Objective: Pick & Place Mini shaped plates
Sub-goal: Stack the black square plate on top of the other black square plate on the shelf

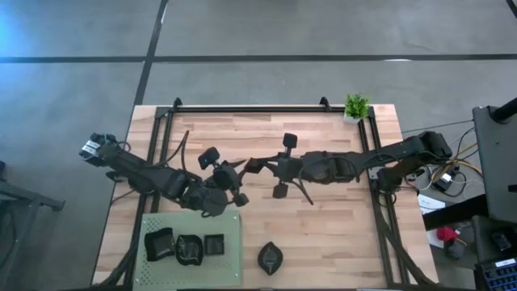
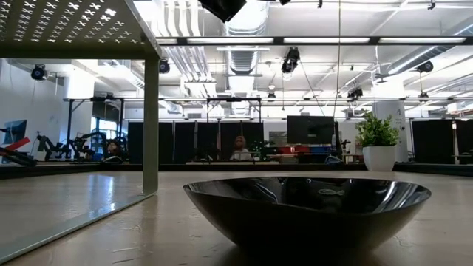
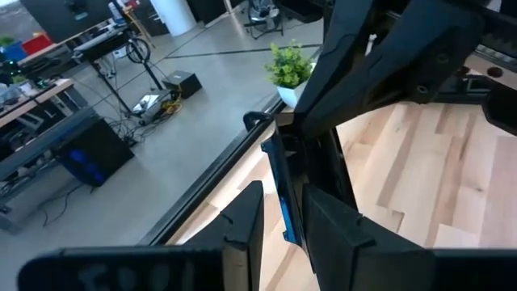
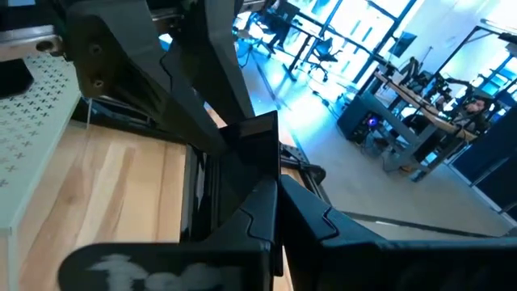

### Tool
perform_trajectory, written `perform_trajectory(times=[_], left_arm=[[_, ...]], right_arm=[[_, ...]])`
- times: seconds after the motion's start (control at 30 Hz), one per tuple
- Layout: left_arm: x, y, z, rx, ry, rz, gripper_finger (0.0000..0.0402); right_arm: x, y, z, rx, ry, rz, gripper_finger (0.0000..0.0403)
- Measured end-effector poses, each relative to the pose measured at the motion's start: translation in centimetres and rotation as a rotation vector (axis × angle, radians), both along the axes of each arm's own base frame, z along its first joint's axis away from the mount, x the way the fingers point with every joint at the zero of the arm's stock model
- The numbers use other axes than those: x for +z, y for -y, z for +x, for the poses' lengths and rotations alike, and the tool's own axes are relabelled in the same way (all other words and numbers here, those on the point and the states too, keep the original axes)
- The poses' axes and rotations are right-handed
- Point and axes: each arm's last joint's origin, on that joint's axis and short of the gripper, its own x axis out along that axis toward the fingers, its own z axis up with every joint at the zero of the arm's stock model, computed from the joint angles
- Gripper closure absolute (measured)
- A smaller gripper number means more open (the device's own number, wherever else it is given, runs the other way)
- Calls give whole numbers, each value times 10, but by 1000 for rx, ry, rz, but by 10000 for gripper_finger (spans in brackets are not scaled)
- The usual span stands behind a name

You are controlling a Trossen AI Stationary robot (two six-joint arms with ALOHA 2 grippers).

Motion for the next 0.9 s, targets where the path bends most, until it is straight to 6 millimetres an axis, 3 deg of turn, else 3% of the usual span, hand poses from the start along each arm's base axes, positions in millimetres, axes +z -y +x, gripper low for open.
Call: perform_trajectory(times=[0.3,0.53,0.9], left_arm=[[0,-7,3,26,9,-7,324],[0,-8,3,30,11,-7,394],[0,-9,3,35,13,-9,401]], right_arm=[[1,0,0,0,9,-1,394],[1,0,0,-1,13,4,394],[2,0,0,-2,17,21,383]])
